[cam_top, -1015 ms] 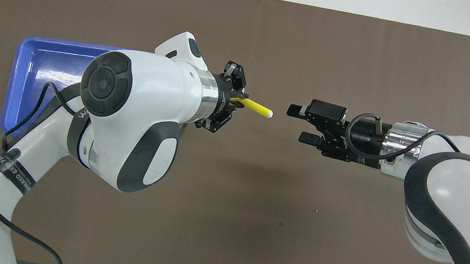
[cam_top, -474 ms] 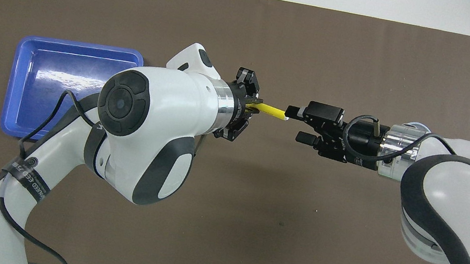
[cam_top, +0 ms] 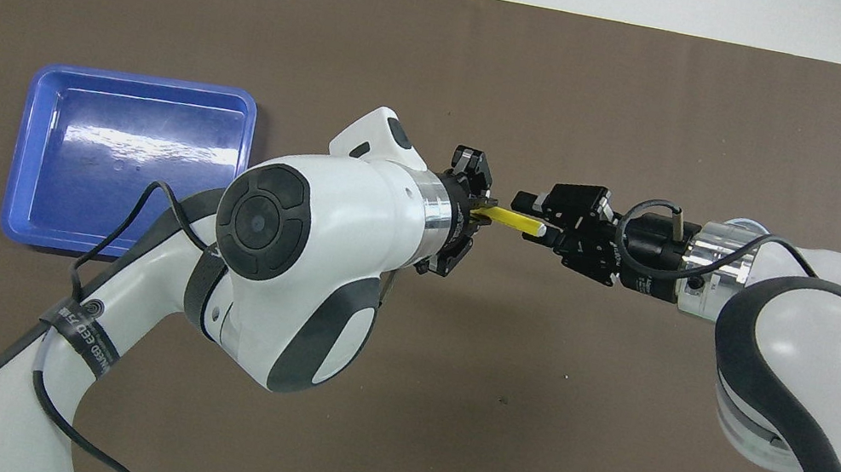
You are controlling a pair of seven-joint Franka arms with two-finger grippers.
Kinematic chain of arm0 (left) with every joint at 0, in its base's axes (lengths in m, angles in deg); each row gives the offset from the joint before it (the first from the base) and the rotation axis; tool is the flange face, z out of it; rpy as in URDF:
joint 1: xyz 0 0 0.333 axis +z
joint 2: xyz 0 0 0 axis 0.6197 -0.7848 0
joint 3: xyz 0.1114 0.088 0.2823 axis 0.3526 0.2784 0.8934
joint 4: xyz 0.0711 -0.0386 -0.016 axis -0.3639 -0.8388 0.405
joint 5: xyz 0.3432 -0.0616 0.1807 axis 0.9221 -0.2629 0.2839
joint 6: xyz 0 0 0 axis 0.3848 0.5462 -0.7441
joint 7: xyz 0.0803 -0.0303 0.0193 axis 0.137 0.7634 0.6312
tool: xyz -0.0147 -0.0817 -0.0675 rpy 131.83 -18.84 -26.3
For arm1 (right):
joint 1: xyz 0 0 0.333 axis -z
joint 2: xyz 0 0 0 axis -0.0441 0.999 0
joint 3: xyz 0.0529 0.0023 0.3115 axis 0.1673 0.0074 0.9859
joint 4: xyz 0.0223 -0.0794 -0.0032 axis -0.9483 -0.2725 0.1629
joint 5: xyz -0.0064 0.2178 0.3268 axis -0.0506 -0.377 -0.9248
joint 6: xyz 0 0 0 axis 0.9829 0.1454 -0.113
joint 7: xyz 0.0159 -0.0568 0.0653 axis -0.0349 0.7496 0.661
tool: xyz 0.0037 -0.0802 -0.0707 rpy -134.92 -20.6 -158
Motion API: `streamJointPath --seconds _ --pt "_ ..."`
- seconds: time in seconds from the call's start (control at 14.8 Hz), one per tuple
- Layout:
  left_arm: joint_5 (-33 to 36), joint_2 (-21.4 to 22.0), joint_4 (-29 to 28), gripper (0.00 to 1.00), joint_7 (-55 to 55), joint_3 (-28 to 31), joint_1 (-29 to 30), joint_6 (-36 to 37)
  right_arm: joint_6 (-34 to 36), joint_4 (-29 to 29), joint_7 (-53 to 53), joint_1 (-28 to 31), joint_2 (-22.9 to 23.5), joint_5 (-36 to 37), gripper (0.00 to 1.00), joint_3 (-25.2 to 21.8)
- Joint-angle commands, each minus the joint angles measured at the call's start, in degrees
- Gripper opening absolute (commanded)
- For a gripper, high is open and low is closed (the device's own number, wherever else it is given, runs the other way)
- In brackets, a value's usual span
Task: Transfer and insert pens with both arms
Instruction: 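Grasp the yellow pen with the right gripper and open the left gripper, then insert the yellow pen into the cup while the left gripper returns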
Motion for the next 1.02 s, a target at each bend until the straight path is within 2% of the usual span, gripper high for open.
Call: streamJointPath --seconds 0.0,0.47,0.54,0.61,0.68,0.81,0.95 --pt "-1.2 -0.3 0.1 0.0 0.5 0.7 -1.0 -0.9 -0.2 -0.8 -0.7 -0.3 -1.1 -1.4 0.0 0.1" --pt "-1.2 -0.3 0.1 0.0 -0.1 0.7 -1.0 -0.9 0.3 -0.7 -1.1 -0.2 -1.1 -1.4 0.0 0.1" --pt "-1.0 -0.3 0.1 0.18 -0.5 0.7 -0.9 -0.6 0.6 -0.6 -1.1 -0.2 -1.0 -1.0 0.0 0.0" --pt "-0.3 -0.3 0.1 0.85 -0.6 0.7 -0.9 -0.3 1.3 -0.1 -1.0 0.1 -0.9 -0.6 0.0 0.0" --pt "0.4 -0.2 0.1 1.0 -1.7 0.8 -0.9 -0.2 2.3 0.2 -1.0 0.4 -0.8 0.2 0.0 -0.1" --pt "0.9 -0.1 0.1 1.0 -8.5 0.8 0.0 0.9 6.3 3.3 -1.0 1.4 0.5 7.5 0.0 -0.3" --pt "0.9 0.4 0.1 1.0 -16.5 1.1 1.9 4.7 14.5 11.4 -1.0 5.0 3.6 22.4 0.0 -0.3"
